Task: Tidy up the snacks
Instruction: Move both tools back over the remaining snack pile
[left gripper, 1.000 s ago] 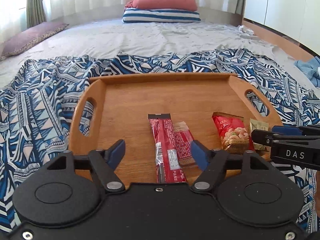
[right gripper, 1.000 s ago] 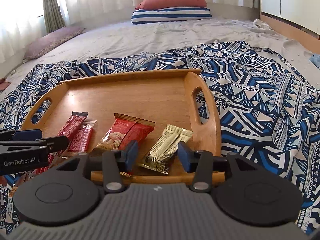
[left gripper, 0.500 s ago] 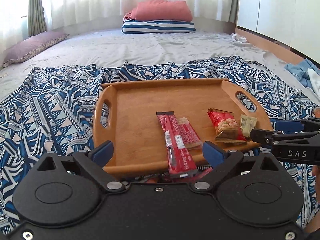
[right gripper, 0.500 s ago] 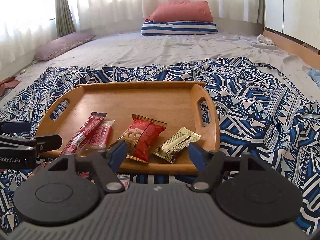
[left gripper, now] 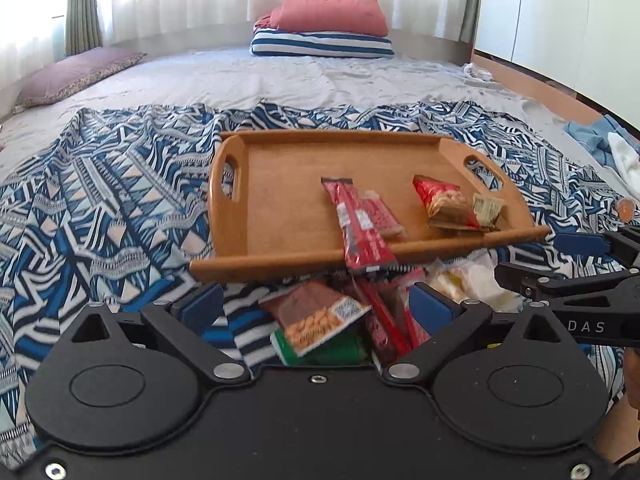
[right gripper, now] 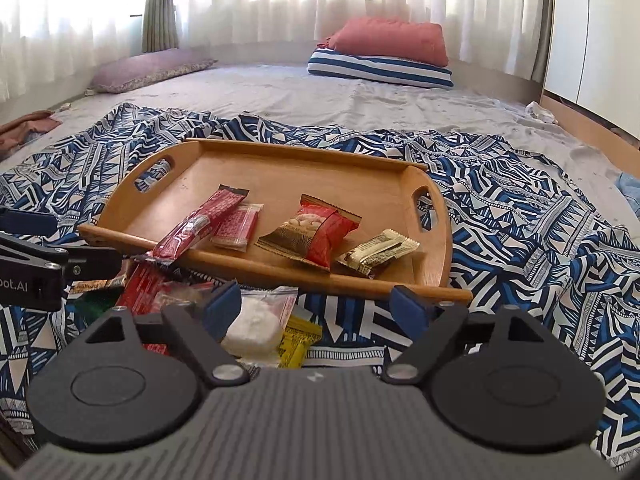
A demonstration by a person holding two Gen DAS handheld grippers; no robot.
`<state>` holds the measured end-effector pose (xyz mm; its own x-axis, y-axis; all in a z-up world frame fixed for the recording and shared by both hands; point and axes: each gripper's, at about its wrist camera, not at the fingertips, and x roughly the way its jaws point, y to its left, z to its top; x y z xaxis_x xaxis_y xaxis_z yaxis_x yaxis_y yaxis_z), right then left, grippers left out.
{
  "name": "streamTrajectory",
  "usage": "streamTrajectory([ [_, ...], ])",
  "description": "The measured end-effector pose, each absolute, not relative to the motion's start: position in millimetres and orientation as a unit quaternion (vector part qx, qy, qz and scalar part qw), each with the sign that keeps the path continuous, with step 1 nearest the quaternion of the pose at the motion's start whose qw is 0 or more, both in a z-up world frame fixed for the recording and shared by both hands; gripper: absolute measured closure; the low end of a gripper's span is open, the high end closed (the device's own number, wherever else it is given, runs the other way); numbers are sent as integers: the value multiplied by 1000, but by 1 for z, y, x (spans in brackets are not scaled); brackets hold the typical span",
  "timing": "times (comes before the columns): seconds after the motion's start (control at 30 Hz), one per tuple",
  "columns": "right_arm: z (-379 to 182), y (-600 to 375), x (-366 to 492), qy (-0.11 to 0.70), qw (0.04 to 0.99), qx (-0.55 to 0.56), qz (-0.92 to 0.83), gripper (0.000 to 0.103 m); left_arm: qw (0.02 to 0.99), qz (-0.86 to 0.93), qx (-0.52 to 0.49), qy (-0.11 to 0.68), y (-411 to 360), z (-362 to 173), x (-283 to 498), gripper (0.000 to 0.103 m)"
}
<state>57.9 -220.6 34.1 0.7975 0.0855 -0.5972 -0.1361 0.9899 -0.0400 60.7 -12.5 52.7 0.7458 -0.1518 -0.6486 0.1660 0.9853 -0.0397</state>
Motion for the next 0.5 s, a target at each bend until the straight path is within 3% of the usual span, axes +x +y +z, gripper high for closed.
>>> streamTrajectory([
  [0.43, 12, -211, 32, 323, 941, -80, 61, 6, 926, -64, -9, 371, 5, 29, 50, 4],
  [0.5, 10, -209, 32, 325, 940, -82, 62, 6, 928, -65, -11, 368, 6, 31, 51, 7],
])
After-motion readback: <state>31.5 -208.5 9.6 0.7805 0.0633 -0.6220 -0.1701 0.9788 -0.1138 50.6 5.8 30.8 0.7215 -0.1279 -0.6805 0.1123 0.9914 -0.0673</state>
